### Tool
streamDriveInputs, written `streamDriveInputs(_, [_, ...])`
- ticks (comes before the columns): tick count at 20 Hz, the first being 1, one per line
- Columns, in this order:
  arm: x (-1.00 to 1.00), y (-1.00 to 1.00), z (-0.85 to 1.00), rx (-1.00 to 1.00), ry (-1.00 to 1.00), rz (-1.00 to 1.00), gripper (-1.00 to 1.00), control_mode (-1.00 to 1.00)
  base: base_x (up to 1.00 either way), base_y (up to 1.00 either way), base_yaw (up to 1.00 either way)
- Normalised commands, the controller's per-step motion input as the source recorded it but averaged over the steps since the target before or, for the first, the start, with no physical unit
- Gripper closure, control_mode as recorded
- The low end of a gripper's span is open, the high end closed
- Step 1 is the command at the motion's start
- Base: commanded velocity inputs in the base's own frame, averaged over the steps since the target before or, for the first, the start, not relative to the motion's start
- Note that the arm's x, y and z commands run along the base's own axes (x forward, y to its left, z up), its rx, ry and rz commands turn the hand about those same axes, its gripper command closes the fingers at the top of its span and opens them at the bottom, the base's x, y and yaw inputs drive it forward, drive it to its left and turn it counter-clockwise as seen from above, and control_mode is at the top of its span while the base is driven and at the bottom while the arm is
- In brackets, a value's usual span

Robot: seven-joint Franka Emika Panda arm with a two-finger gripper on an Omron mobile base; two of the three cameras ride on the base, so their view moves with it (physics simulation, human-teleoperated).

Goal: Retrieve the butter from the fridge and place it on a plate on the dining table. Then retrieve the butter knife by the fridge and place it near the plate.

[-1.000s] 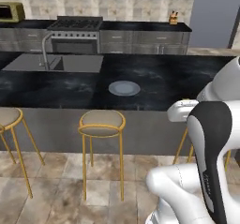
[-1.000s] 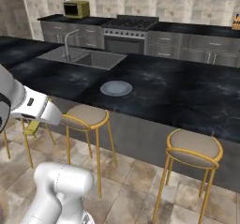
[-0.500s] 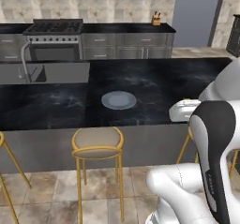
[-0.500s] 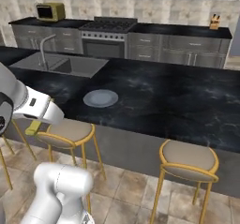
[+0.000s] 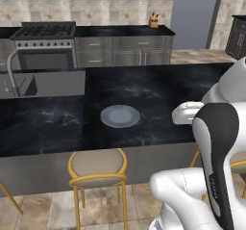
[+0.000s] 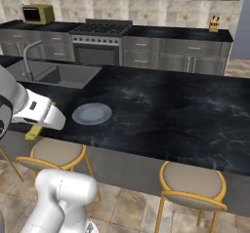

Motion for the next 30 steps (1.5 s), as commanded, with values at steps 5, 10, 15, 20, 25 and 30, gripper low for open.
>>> streamDriveInputs(5, [0.0,0.0,0.0,0.0,0.0,0.0,1.0,1.0,0.55,0.12,-0.04])
streamDriveInputs(10, [0.0,0.0,0.0,0.0,0.0,0.0,1.0,1.0,0.74,0.1,-0.01])
streamDriveInputs(15, [0.0,0.0,0.0,0.0,0.0,0.0,1.0,1.0,0.7,0.23,-0.03])
streamDriveInputs(20, [0.0,0.0,0.0,0.0,0.0,0.0,1.0,1.0,0.47,0.19,-0.02])
streamDriveInputs(25, [0.19,0.08,0.0,0.0,0.01,0.0,1.0,-1.0,0.17,0.05,0.0])
streamDriveInputs(30, [0.72,0.19,0.0,0.0,0.05,0.0,1.0,-1.0,0.0,0.0,0.0])
